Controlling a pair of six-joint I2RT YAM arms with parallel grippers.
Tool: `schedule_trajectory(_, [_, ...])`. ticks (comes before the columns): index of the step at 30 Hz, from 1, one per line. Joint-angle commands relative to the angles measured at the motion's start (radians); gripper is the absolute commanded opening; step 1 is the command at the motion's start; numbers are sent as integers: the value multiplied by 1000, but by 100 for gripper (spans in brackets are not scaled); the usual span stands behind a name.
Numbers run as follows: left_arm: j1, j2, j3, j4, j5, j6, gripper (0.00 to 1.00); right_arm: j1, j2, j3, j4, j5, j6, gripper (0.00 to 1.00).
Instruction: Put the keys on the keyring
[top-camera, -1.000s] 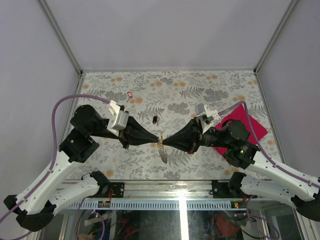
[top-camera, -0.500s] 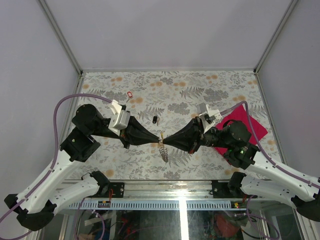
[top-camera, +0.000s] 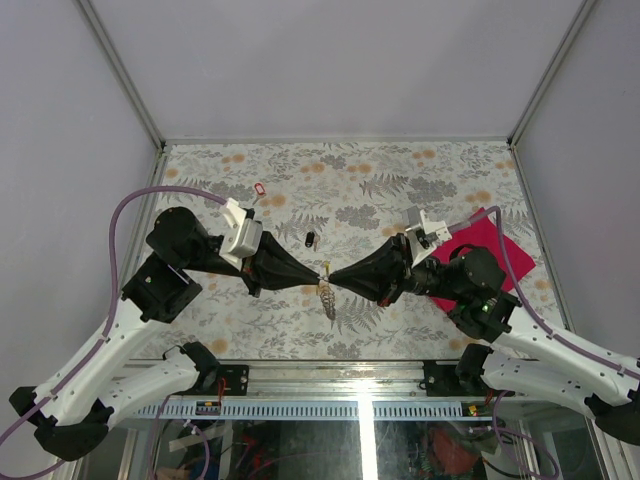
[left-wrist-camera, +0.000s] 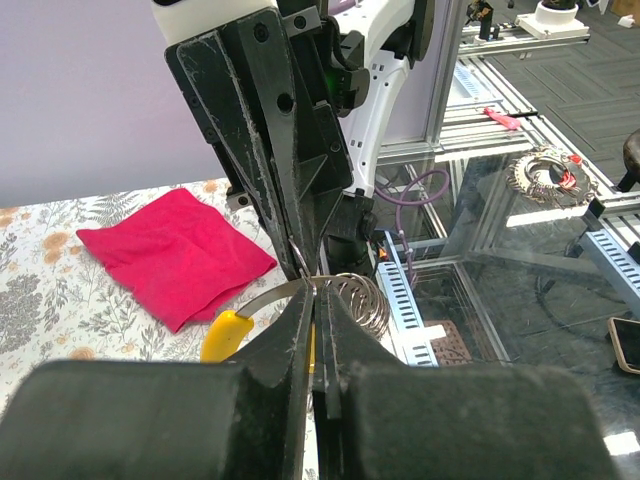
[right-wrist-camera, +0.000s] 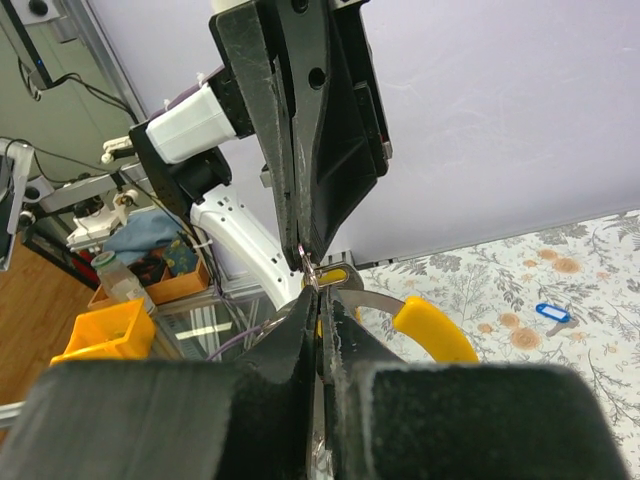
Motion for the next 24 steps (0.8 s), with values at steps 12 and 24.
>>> schedule_trajectory(12, [-15, 1, -5, 18, -5, -2, 1, 2, -40, -41, 206, 165, 56, 0])
schedule_trajectory(24, [-22, 17, -2, 18, -16, 0, 16, 3, -15, -47, 325, 195, 92, 0])
